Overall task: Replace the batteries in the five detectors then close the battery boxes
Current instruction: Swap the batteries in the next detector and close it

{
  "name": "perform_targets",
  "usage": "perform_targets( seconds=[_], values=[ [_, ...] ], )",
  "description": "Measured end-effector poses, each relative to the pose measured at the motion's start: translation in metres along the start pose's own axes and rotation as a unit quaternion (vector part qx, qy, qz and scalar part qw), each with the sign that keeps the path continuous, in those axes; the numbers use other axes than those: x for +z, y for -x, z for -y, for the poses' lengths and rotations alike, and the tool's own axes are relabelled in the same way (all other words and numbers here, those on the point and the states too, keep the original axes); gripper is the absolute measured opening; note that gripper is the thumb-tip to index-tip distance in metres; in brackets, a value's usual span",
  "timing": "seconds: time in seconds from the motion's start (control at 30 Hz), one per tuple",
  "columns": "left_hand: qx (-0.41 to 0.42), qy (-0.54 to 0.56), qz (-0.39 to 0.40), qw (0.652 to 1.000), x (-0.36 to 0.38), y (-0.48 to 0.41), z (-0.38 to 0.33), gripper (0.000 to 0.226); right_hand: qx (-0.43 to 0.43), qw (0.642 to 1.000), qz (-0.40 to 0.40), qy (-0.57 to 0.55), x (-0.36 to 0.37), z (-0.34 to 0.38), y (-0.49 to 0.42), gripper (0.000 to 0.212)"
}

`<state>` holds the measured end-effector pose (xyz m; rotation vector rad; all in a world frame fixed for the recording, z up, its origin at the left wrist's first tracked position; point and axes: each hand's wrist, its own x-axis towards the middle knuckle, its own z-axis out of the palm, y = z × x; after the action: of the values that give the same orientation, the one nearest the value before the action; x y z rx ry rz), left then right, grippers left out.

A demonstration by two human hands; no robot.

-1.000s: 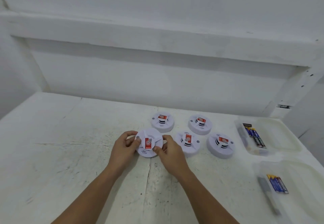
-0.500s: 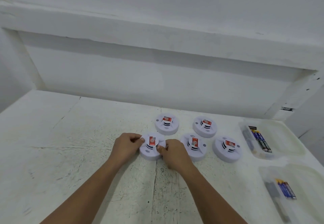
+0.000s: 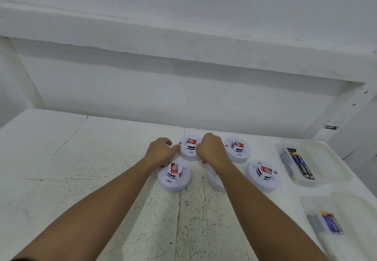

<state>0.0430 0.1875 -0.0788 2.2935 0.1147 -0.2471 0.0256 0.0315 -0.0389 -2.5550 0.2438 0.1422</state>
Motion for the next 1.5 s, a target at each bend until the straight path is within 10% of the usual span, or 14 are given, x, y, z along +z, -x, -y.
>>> perform_targets(
  seconds=[0.37, 0.77, 1.1, 1.5],
  values=[
    [-0.029, 0.047, 0.049, 0.997, 0.014, -0.026, -0.018, 0.010, 0.043, 0.993, 0.086, 0.073, 0.006, -0.004, -0.031, 0.034],
    [0.018, 0.418, -0.079, 0.905, 0.011, 0.033, -0.048, 0.036, -0.026, 0.946, -0.081, -0.311, -0.027, -0.031, 0.009, 0.023],
    [0.147, 0.346, -0.078, 0.923, 0.054, 0.134, -0.045, 0.028, -0.013, 0.892, -0.102, -0.441, -0.045, -0.098, 0.107, 0.009],
    [0.167, 0.298, 0.026, 0.939, 0.109, 0.180, 0.003, 0.056, -0.018, 0.949, -0.072, -0.305, -0.014, -0.166, 0.177, 0.017]
  ],
)
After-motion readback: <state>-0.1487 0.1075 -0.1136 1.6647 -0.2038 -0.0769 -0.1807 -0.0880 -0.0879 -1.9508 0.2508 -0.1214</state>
